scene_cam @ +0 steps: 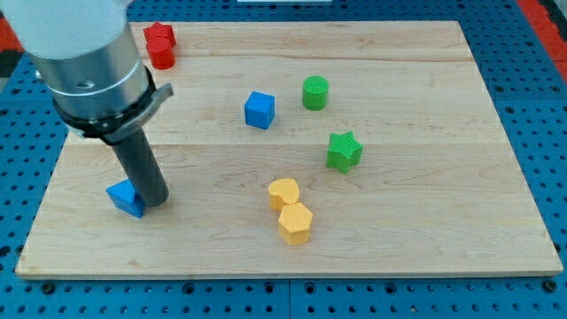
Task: Move the blue cube to the top right of the triangle
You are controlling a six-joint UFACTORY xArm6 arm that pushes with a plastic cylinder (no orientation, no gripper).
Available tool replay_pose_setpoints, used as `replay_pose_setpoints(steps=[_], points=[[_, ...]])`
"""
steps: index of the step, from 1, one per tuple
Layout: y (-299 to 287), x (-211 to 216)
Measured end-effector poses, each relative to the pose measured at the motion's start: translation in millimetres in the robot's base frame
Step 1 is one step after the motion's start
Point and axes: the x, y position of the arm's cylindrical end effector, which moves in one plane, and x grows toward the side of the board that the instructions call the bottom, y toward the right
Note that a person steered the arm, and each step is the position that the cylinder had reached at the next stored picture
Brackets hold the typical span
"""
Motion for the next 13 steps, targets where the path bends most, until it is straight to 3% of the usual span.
replay_pose_setpoints(steps=[2, 5, 7, 8, 9, 10, 13], points=[[-36, -10], [136, -92], [169, -147], [141, -180], [81, -179], [96, -165], [127, -191]])
